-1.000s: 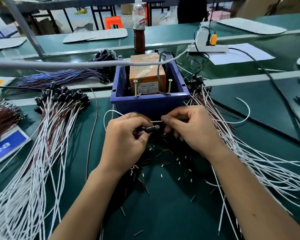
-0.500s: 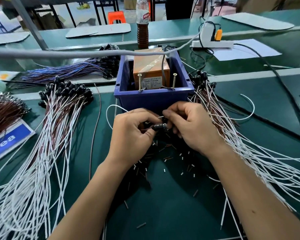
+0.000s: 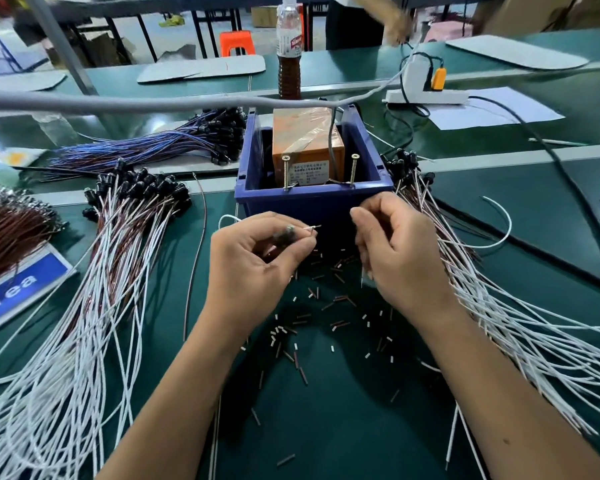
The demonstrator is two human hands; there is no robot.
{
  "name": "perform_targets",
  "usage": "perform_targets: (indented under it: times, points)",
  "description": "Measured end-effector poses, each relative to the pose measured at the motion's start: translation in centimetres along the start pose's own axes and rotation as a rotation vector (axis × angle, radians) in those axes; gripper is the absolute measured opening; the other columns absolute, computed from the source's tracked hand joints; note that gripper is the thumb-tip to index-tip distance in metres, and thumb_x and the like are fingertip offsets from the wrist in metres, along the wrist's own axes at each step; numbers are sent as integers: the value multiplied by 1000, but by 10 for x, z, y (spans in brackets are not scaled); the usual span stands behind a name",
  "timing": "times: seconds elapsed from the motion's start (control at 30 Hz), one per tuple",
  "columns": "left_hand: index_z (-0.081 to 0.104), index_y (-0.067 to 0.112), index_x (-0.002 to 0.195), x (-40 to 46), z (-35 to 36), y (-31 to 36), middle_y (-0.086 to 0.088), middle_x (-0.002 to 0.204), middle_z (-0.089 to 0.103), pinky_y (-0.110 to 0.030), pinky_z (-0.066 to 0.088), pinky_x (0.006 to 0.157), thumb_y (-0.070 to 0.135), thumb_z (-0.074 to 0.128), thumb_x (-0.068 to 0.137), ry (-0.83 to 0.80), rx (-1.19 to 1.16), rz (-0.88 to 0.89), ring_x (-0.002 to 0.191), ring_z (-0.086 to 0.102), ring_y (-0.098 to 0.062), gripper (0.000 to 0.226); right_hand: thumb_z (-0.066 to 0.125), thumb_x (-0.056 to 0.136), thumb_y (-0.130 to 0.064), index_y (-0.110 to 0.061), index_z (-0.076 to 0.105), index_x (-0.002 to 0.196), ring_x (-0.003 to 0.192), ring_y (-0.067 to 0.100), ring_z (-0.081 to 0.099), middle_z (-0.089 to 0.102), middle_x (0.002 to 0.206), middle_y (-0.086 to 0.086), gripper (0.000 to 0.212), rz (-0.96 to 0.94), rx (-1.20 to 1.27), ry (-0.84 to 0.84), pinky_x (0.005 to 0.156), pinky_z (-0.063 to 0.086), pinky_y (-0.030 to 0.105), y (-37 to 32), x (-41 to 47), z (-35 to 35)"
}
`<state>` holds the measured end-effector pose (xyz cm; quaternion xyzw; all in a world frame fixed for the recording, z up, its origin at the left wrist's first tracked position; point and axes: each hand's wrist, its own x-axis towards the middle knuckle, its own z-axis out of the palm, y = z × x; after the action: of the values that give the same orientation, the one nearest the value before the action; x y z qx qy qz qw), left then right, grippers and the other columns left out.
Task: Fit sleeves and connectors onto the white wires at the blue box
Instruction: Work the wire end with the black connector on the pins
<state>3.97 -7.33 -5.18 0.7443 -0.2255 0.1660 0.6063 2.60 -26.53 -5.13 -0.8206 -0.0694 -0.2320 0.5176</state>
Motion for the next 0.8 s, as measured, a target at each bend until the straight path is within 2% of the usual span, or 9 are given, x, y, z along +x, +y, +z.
perform_targets:
  times: [0.13, 0.27, 0.33, 0.4, 0.47, 0.53, 0.6, 0.7, 0.8]
  points:
    - [77, 5, 83, -1, -2, 5, -4, 90, 79, -22, 55, 78, 2, 78, 84, -51, -168, -47, 87, 75, -18, 4, 76, 97, -16, -11, 70, 100, 63, 12, 65, 69, 75, -3, 9, -81, 6, 20, 60, 52, 28, -6, -3, 4]
    - [79, 20, 80, -2, -1, 11, -6, 92, 77, -22, 45, 52, 12, 79, 83, -126, -516, -138, 57, 58, -14, 8, 69, 100, -11, -13, 71, 124, 67, 17, 68, 73, 89, -2, 23, -13, 302, -322, 50, 53, 28, -13, -5, 5]
    - [78, 19, 83, -2, -4, 11, -9, 94, 74, -29, 44, 53, 19, 82, 82, -204, -681, -160, 54, 50, -16, 4, 64, 103, -7, -13, 73, 115, 66, 19, 71, 73, 83, 6, 16, 11, 363, -441, 45, 53, 31, -17, -7, 6]
    - [77, 17, 87, -2, -7, 10, -9, 96, 72, -25, 44, 51, 23, 81, 84, -261, -798, -179, 45, 44, -7, 8, 65, 102, -4, -9, 75, 110, 63, 14, 69, 72, 75, 4, 13, 34, 420, -449, 45, 51, 28, -18, -8, 8]
    - [77, 17, 89, 0, -10, 10, -8, 101, 71, -25, 36, 51, 25, 80, 85, -271, -830, -206, 42, 39, 2, 10, 69, 99, -1, -2, 75, 112, 61, 12, 66, 72, 73, 0, 15, 54, 476, -439, 46, 50, 25, -18, -9, 8]
    - [76, 15, 89, 0, -10, 9, -9, 103, 71, -27, 44, 53, 24, 79, 86, -275, -862, -228, 41, 41, 3, 10, 72, 96, -2, -2, 74, 108, 59, 11, 64, 72, 71, -1, 12, 64, 504, -440, 45, 49, 23, -17, -9, 9]
    - [76, 13, 88, -1, -9, 10, -10, 102, 72, -20, 47, 49, 22, 79, 85, -272, -867, -239, 42, 42, 4, 10, 72, 97, -4, -2, 71, 106, 59, 14, 63, 70, 72, -1, 10, 80, 519, -420, 44, 48, 24, -16, -10, 13]
    - [77, 15, 86, -2, -7, 11, -6, 100, 74, -11, 36, 47, 26, 82, 80, -241, -853, -282, 43, 40, 4, 13, 72, 97, -13, -12, 66, 114, 68, 21, 64, 72, 84, 4, 17, 113, 531, -367, 46, 50, 27, -17, -10, 17]
    - [77, 17, 87, -2, -7, 12, 3, 65, 66, -32, 15, 55, 30, 83, 80, -242, -854, -350, 40, 34, 4, 16, 63, 101, -12, -13, 60, 134, 79, 15, 65, 73, 105, -2, 34, 130, 602, -455, 49, 56, 31, -18, -8, 18]
